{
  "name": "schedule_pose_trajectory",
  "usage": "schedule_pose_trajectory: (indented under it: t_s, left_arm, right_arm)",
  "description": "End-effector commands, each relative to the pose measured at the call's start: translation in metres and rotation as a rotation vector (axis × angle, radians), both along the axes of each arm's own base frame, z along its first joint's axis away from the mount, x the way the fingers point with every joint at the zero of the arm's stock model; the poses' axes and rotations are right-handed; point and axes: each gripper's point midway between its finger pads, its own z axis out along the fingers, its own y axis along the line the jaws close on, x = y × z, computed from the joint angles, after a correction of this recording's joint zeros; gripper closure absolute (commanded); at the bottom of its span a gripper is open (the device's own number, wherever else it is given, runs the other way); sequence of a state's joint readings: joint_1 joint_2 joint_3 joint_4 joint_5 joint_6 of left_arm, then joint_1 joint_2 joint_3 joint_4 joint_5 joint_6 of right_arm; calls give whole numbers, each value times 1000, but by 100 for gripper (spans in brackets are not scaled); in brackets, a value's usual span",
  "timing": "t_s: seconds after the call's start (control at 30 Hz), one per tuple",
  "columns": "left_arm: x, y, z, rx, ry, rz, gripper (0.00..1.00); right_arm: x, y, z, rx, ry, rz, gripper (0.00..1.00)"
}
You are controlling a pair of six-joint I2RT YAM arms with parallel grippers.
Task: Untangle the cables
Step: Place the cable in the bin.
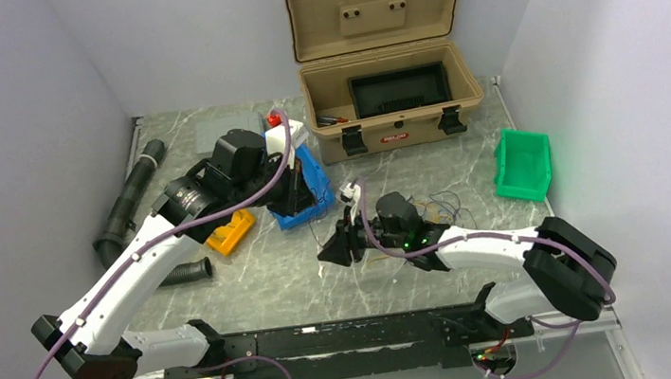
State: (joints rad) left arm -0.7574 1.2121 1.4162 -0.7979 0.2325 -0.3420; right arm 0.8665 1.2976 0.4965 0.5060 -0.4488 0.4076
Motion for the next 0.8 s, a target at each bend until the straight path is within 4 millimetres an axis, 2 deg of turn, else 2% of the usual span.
schedule_pose_trajectory:
  t_s: [0.0,0.07,0.2,0.27,0.37,0.5,0.77]
  left_arm:
    - [-4,-3,31,-70,-61,-23,100]
    - [-2,-1,31,-59,-65,-10,100]
    - [16,12,28,-15,-97,88,100]
    - [28,18,22,-12,-101,136,100]
    - [40,23,19,-32,-104,161,100]
    - [48,19,26,-49,-121,157,100]
    - [54,14,51,-68,-159,147,100]
  right_arm:
    - [6,31,50,106,-100,39,71]
    - [8,31,54,109,-103,18,79]
    - [24,25,71,122,-145,-83,87]
    - [35,23,77,120,-154,-143,100]
    - [51,25,83,86,-170,-198,100]
    - [68,25,98,78,-189,-265,100]
    - [78,17,121,106,-209,-309,100]
